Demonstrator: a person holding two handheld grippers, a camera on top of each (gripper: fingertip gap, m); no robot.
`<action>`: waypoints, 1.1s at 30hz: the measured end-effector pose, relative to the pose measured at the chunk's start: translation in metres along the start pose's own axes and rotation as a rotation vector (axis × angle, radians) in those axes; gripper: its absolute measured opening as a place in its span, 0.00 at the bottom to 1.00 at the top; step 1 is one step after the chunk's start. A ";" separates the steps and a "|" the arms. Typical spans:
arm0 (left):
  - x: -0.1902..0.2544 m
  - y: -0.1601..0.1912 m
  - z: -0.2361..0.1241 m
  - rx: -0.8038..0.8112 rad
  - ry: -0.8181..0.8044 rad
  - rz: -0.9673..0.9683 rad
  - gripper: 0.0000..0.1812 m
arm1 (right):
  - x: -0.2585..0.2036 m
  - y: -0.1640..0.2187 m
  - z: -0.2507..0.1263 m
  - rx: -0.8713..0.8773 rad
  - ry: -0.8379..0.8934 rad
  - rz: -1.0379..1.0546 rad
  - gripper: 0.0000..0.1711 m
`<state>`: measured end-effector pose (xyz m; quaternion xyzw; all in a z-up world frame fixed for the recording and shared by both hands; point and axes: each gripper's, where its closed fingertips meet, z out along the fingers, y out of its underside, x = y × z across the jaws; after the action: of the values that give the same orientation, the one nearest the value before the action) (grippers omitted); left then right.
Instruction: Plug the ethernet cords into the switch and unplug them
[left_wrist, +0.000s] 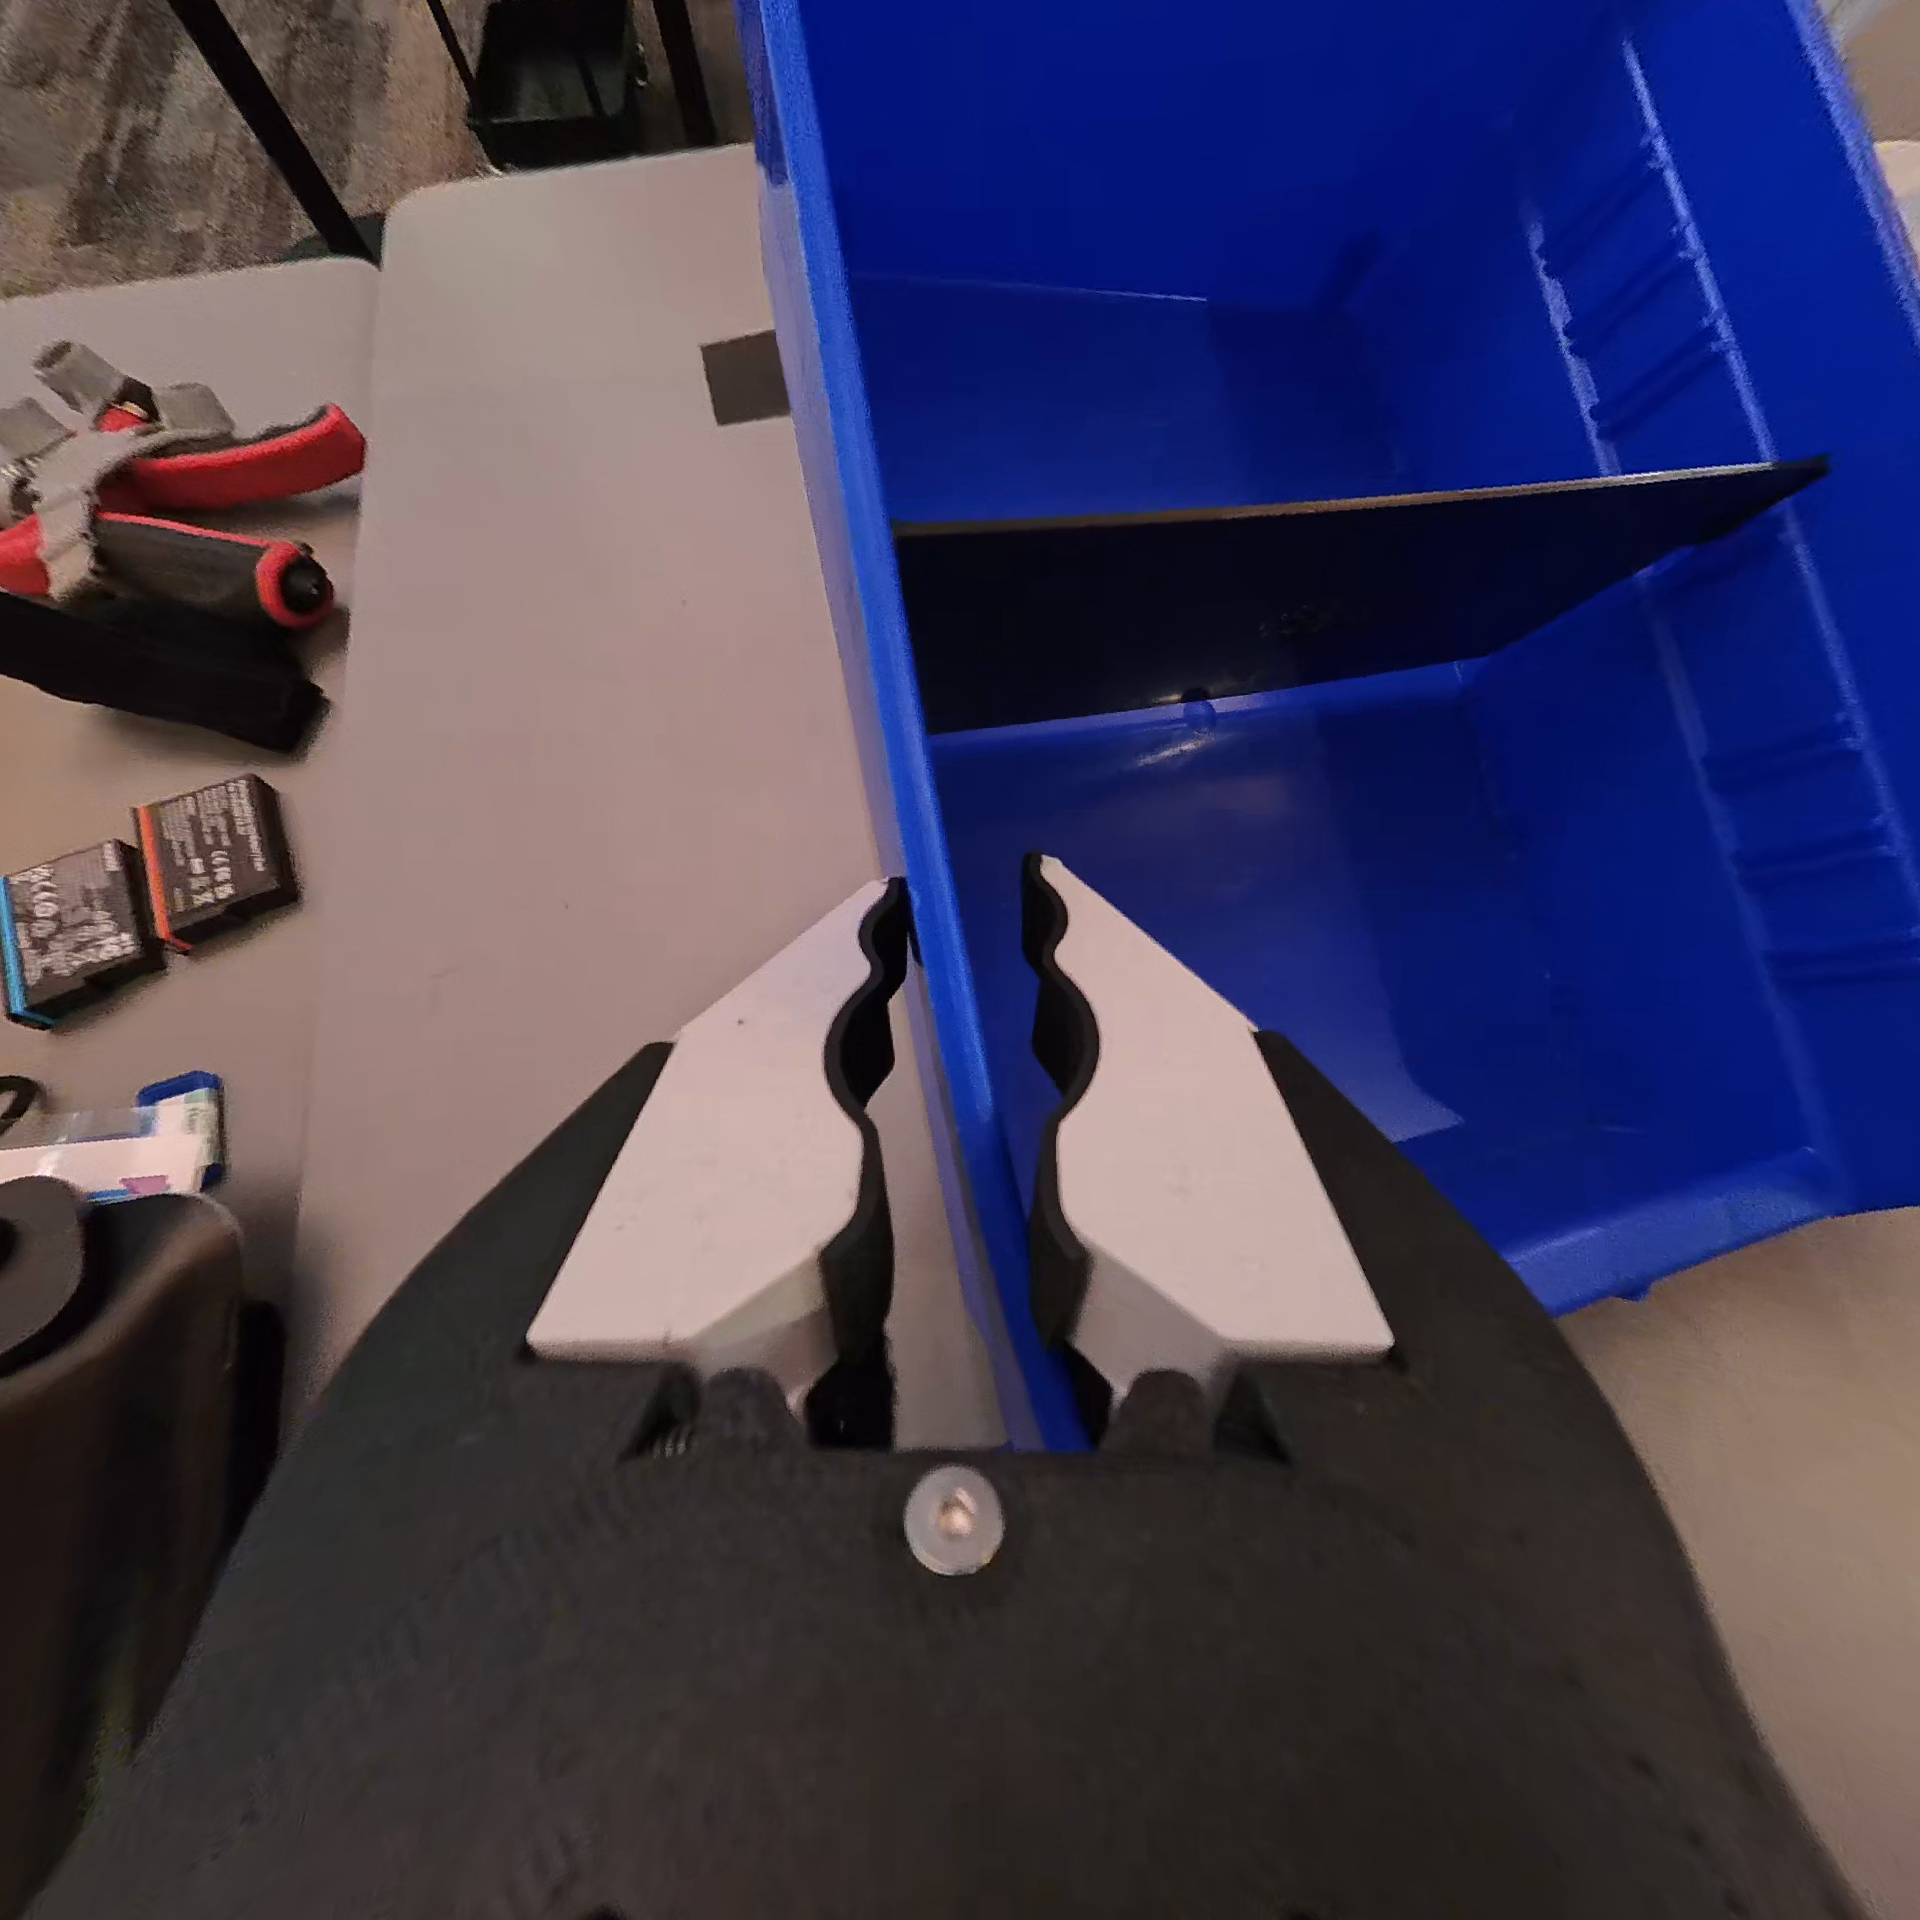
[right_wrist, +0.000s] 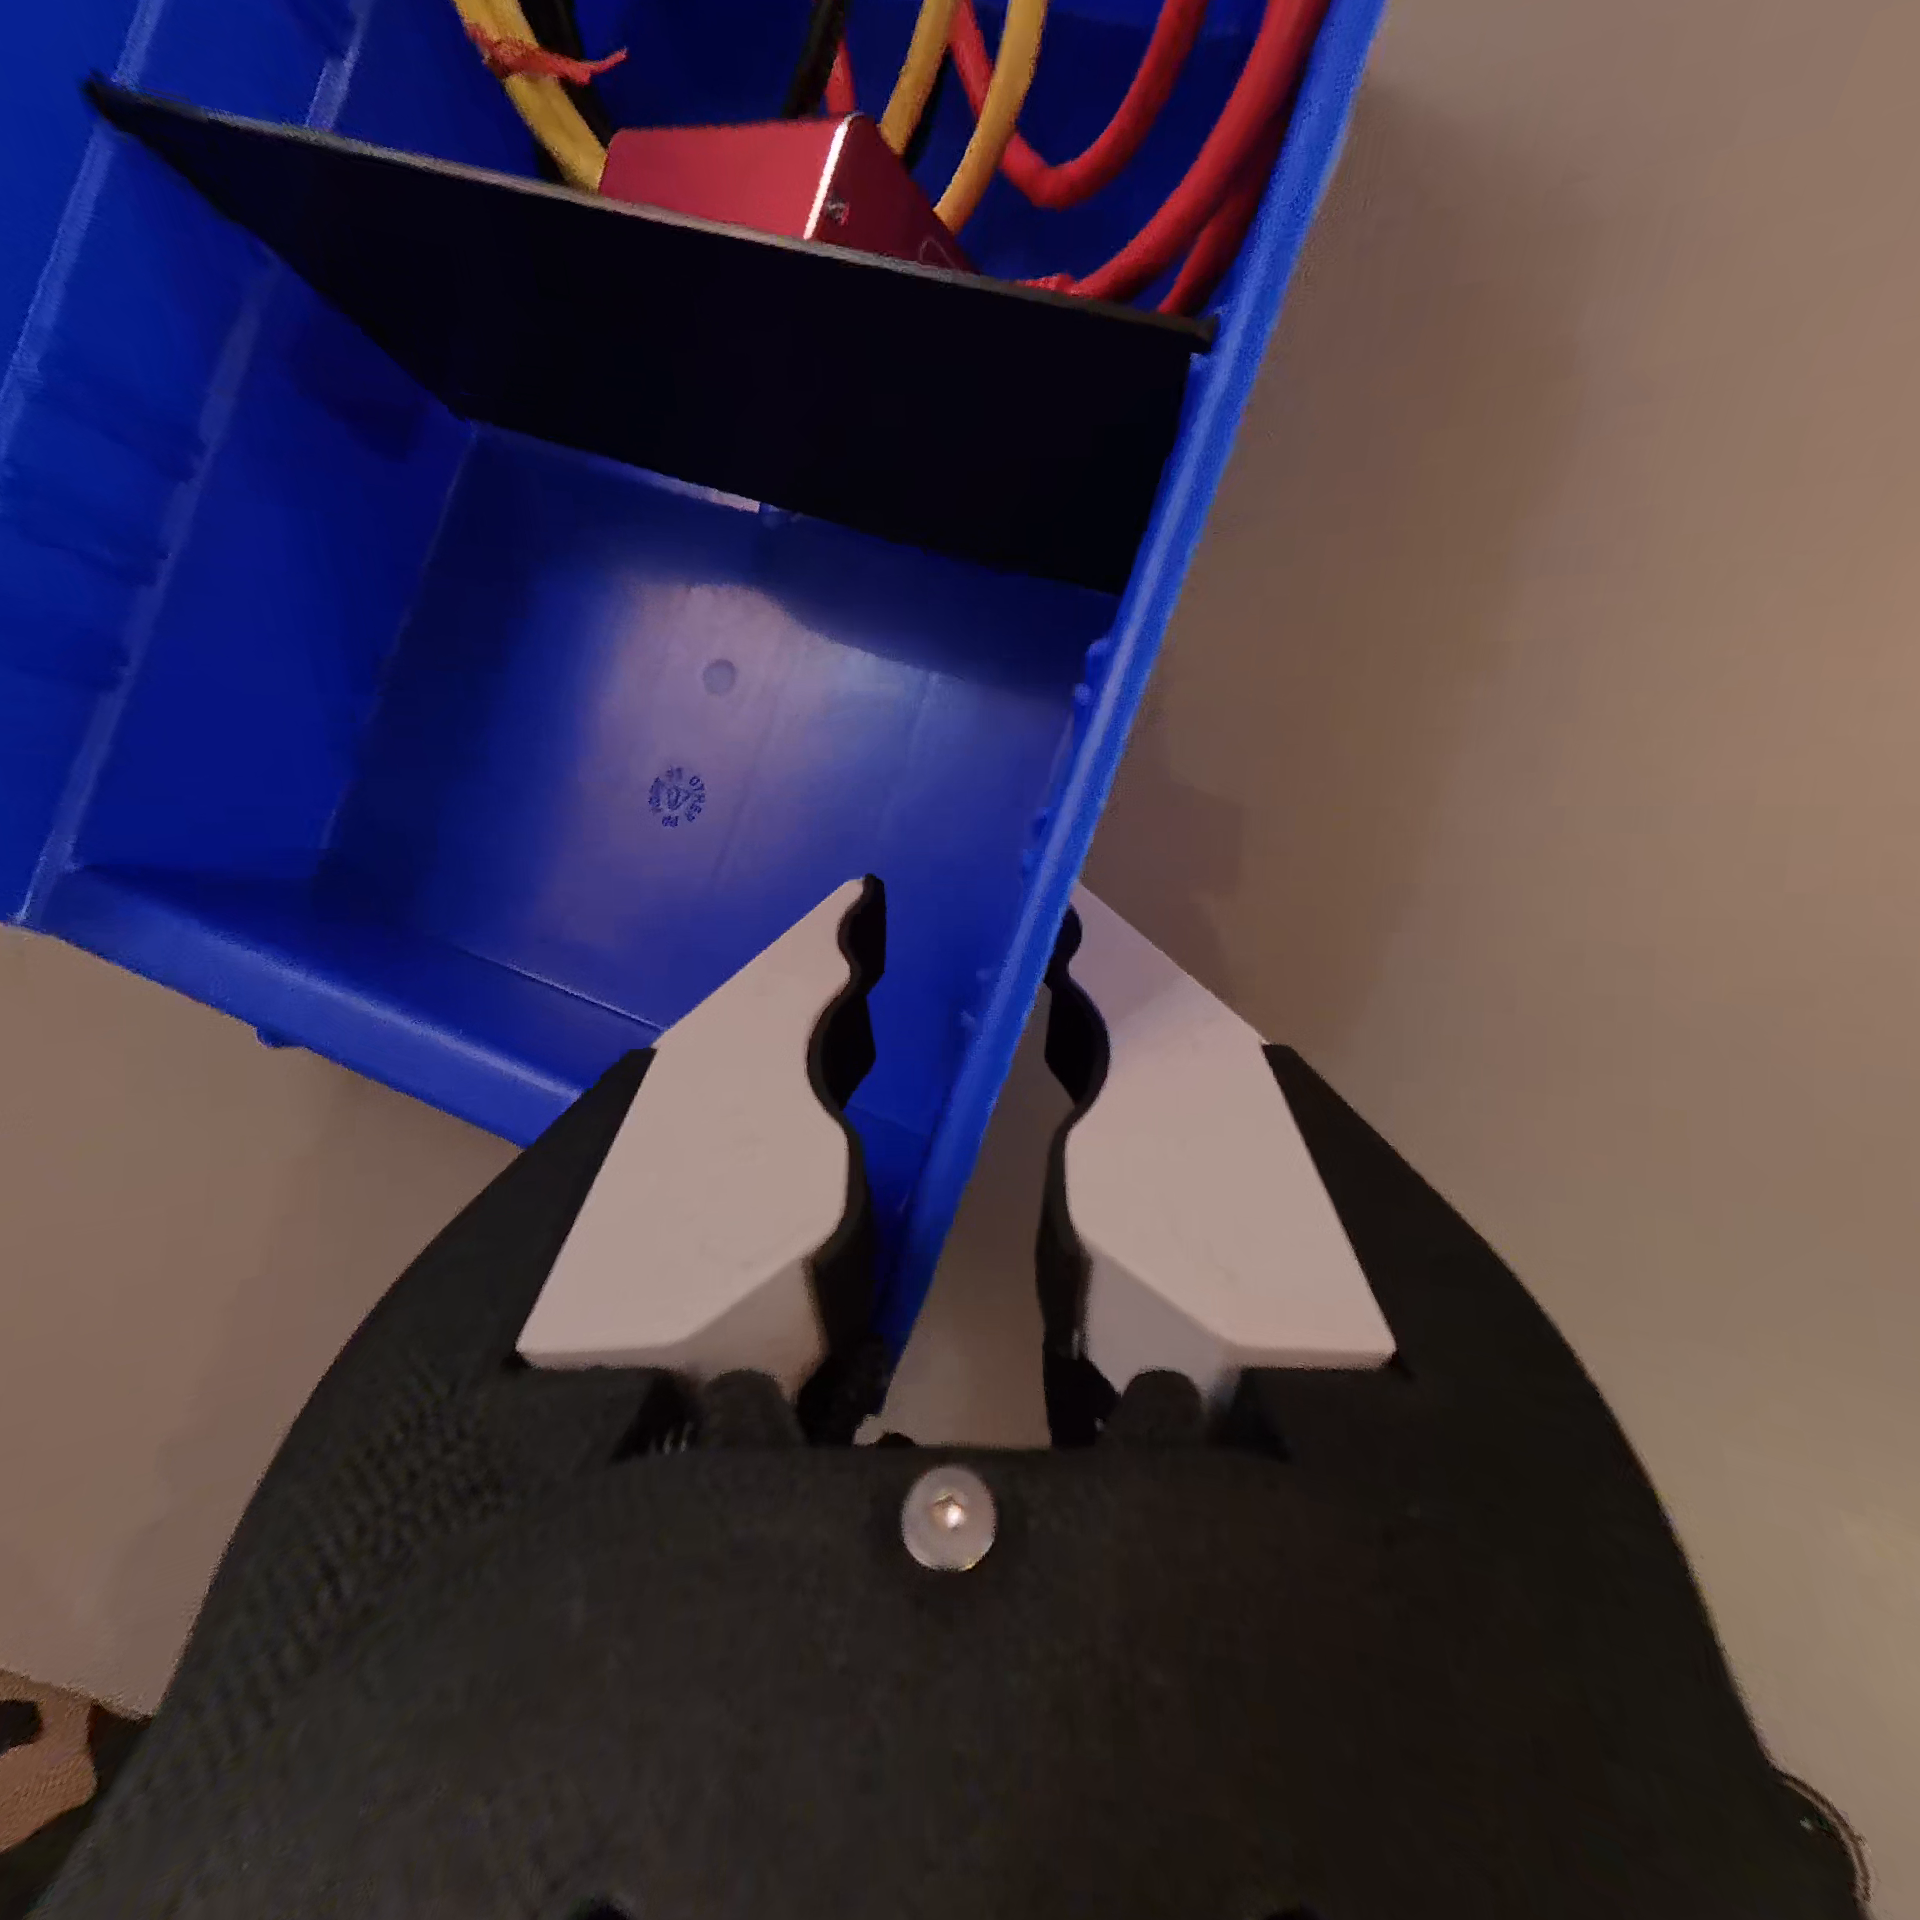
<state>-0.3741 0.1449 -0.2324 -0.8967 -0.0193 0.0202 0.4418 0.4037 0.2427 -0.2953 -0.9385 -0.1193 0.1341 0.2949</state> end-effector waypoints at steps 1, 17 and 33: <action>-0.001 -0.002 -0.002 0.007 -0.008 0.002 0.11 | -0.002 0.000 0.000 0.000 0.001 0.001 0.15; -0.057 -0.026 -0.060 0.209 0.005 -0.216 0.11 | -0.150 0.025 0.014 0.017 -0.135 -0.058 0.17; -0.096 -0.048 -0.123 0.345 -0.005 -0.280 0.11 | -0.385 0.026 0.067 0.068 -0.364 -0.192 0.37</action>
<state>-0.4641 0.0720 -0.1173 -0.7965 -0.1407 -0.0361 0.5869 0.0253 0.1402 -0.2935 -0.8726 -0.2549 0.2766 0.3116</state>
